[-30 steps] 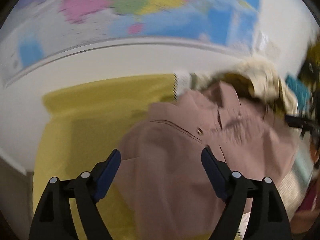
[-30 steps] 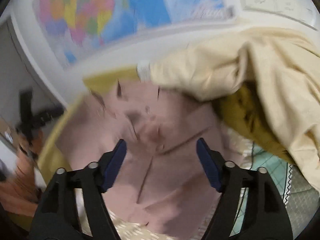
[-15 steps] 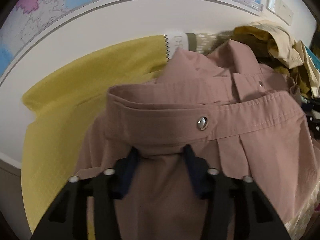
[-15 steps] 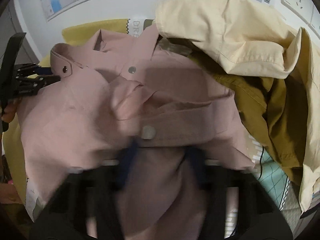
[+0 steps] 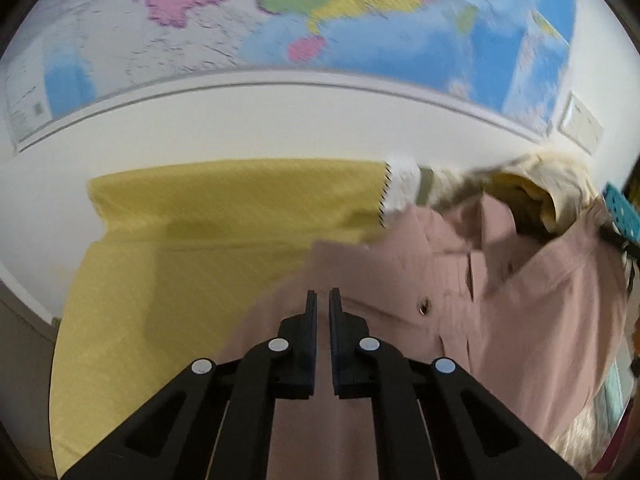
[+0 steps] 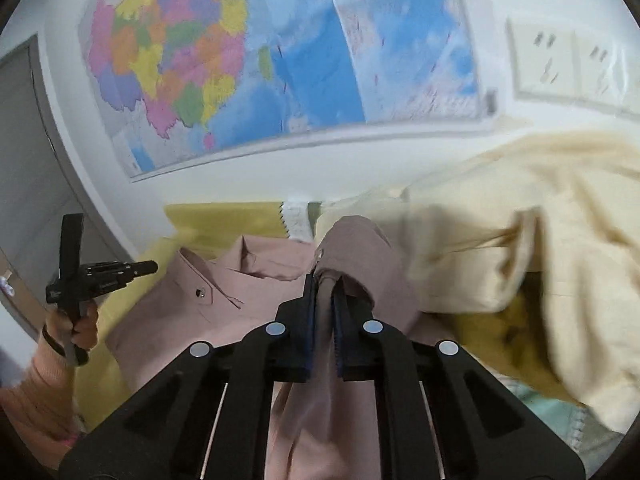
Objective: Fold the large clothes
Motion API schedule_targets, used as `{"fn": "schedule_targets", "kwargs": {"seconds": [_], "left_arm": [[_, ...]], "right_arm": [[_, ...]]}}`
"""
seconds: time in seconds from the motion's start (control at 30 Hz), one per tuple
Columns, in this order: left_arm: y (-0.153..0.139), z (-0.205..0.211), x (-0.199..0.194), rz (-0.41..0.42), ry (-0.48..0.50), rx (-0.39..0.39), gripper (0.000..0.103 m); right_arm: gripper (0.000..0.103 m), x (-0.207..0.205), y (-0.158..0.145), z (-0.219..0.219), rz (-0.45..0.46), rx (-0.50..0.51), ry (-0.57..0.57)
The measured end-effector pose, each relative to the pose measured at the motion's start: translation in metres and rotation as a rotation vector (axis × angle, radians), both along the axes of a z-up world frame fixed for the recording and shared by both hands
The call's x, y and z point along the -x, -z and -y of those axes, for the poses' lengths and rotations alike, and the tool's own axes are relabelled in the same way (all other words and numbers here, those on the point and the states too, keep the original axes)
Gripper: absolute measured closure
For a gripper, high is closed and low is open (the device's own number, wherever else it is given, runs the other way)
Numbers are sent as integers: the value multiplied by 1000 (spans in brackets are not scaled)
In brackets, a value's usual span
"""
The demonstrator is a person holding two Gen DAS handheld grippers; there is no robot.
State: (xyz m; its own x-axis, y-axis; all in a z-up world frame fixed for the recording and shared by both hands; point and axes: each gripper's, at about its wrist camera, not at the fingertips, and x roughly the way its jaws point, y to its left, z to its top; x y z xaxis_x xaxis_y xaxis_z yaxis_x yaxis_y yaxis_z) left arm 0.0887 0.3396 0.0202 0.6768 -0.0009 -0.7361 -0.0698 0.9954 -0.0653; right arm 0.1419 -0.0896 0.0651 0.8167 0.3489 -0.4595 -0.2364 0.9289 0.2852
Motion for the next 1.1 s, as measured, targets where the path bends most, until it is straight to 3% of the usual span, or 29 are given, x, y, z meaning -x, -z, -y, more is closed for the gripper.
{"fn": "schedule_targets", "kwargs": {"seconds": [0.03, 0.1, 0.17, 0.23, 0.27, 0.33, 0.43, 0.5, 0.63, 0.7, 0.73, 0.8, 0.83, 0.9, 0.97, 1.1], "left_arm": [[3, -3, -1, -12, -23, -18, 93], [14, 4, -5, -46, 4, -42, 50], [24, 11, 2, -65, 40, -81, 32], [31, 14, 13, -80, 98, -107, 28], [36, 15, 20, -89, 113, -134, 19], [40, 11, 32, -90, 124, -137, 16], [48, -5, 52, -97, 142, -77, 7], [55, -18, 66, -102, 151, 11, 7], [75, -21, 78, -134, 208, 185, 7], [77, -9, 77, -107, 202, 142, 12], [76, -5, 77, -101, 195, 133, 21], [69, 0, 75, -102, 176, 174, 70], [66, 1, 77, -101, 162, 179, 79], [51, -10, 90, -77, 133, 265, 93], [37, -20, 110, -59, 126, 335, 96], [25, -24, 155, -70, 139, 401, 98]], "right_arm": [[95, -10, 7, -3, -26, 22, 17], [94, -37, 37, -13, -146, 68, 1], [91, -47, 55, -18, -195, 124, 16], [74, -46, 61, -14, -239, 144, 26], [68, -39, 59, -9, -236, 122, 26], [32, -12, 47, 6, -193, 59, 17], [11, 42, 35, 28, -110, 65, 37], [6, 74, 47, 43, -119, 25, 28], [5, 88, 95, 51, -238, -59, -6], [12, 83, 112, 46, -267, -91, -22], [50, 85, 110, 42, -219, -82, -19], [86, 83, 105, 34, -215, -106, -81], [92, 85, 98, 32, -212, -112, -98], [94, 105, 78, 38, -178, -135, -110], [96, 127, 62, 46, -156, -163, -129], [97, 195, 28, 54, -117, -161, -171]]}}
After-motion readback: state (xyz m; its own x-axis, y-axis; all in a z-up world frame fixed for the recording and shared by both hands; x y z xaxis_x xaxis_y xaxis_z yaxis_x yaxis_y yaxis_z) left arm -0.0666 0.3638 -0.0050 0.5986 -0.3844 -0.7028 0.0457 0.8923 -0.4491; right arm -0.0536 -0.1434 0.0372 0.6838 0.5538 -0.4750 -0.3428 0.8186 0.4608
